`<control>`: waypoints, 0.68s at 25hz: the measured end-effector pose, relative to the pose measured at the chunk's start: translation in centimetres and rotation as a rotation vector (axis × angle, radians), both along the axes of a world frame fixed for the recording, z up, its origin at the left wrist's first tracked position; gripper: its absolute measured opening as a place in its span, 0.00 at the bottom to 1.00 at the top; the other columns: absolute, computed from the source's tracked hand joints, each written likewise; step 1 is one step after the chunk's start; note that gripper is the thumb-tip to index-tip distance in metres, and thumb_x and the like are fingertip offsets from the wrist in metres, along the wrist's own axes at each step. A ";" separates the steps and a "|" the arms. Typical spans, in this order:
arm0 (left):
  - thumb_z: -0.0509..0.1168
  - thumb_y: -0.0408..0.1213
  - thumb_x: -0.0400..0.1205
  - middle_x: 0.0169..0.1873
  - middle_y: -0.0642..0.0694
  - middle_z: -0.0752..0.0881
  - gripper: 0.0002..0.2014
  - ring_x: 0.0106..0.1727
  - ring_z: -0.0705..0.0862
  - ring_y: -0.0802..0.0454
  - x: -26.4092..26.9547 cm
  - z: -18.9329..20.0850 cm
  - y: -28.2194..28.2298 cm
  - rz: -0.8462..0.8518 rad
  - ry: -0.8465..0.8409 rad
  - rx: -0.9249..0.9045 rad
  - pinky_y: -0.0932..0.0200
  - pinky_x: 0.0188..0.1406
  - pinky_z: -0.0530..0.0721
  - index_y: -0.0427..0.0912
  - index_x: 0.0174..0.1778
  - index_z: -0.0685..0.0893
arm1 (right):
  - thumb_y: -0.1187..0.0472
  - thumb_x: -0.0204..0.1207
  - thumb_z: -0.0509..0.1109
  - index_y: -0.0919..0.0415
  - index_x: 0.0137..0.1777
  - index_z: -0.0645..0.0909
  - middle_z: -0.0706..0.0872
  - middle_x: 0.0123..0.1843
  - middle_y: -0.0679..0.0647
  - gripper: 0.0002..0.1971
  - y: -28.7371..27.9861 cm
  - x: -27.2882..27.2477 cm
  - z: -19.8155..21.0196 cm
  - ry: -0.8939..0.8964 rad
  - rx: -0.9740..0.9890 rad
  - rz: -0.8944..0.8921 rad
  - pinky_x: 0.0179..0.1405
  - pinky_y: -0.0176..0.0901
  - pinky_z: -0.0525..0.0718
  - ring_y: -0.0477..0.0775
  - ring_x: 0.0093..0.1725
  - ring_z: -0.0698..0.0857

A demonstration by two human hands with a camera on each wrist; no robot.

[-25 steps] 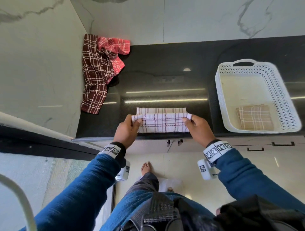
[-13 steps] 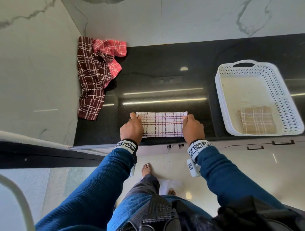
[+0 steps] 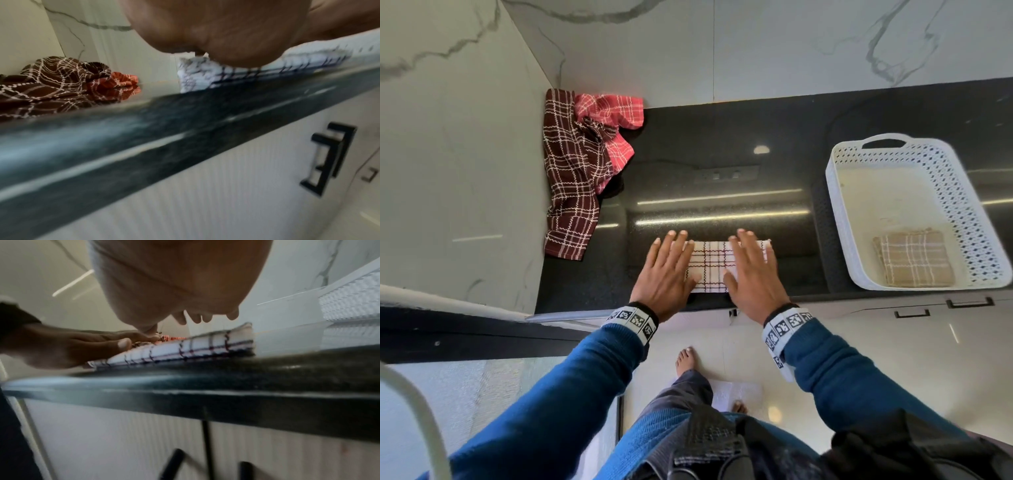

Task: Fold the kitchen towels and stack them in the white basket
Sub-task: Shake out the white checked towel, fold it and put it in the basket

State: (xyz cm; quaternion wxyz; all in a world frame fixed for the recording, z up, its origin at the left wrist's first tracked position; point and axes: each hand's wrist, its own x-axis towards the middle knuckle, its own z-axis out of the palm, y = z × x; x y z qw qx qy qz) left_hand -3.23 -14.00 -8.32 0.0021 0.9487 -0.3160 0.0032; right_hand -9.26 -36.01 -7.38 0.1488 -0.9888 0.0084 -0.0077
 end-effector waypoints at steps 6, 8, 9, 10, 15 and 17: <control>0.33 0.66 0.89 0.90 0.40 0.43 0.40 0.91 0.43 0.42 6.1 0.4 5.3 -0.394 0.080 0.386 0.36 0.89 0.49 0.42 0.91 0.41 | 0.33 0.87 0.37 0.51 0.91 0.39 0.39 0.93 0.53 0.37 -4.7 0.5 -2.4 0.295 -0.219 0.220 0.85 0.76 0.41 0.58 0.91 0.41; 0.40 0.60 0.92 0.90 0.39 0.42 0.36 0.91 0.43 0.39 8.2 1.5 5.2 -0.368 -0.010 0.445 0.34 0.88 0.49 0.43 0.91 0.41 | 0.35 0.87 0.41 0.52 0.91 0.43 0.46 0.92 0.55 0.36 -4.6 -0.1 -2.3 0.292 -0.183 0.160 0.84 0.79 0.46 0.61 0.91 0.49; 0.45 0.53 0.93 0.90 0.38 0.42 0.34 0.91 0.43 0.37 8.8 2.1 4.6 -0.261 -0.060 0.426 0.33 0.88 0.49 0.42 0.91 0.42 | 0.36 0.87 0.46 0.53 0.90 0.47 0.52 0.91 0.56 0.36 -3.9 -0.4 -2.1 0.277 -0.159 0.103 0.82 0.79 0.52 0.63 0.89 0.55; 0.50 0.45 0.91 0.90 0.36 0.42 0.34 0.90 0.43 0.36 8.8 2.9 3.6 -0.123 -0.090 0.375 0.32 0.88 0.49 0.40 0.91 0.43 | 0.38 0.85 0.51 0.55 0.88 0.53 0.58 0.87 0.58 0.36 -2.8 -0.8 -1.6 0.256 -0.138 0.037 0.80 0.78 0.60 0.65 0.84 0.62; 0.59 0.33 0.80 0.90 0.39 0.45 0.41 0.91 0.43 0.42 2.1 2.7 0.4 -0.102 0.110 0.114 0.39 0.88 0.42 0.41 0.90 0.49 | 0.39 0.81 0.61 0.63 0.78 0.68 0.72 0.69 0.60 0.34 4.1 -4.4 0.4 0.218 -0.073 -0.117 0.61 0.60 0.80 0.60 0.63 0.75; 0.63 0.40 0.80 0.90 0.42 0.43 0.45 0.91 0.42 0.45 -0.4 2.0 1.4 -0.232 0.205 0.161 0.40 0.90 0.43 0.43 0.91 0.47 | 0.39 0.81 0.64 0.60 0.79 0.69 0.71 0.73 0.59 0.33 4.3 -4.8 1.3 0.151 -0.014 -0.048 0.65 0.61 0.78 0.59 0.67 0.75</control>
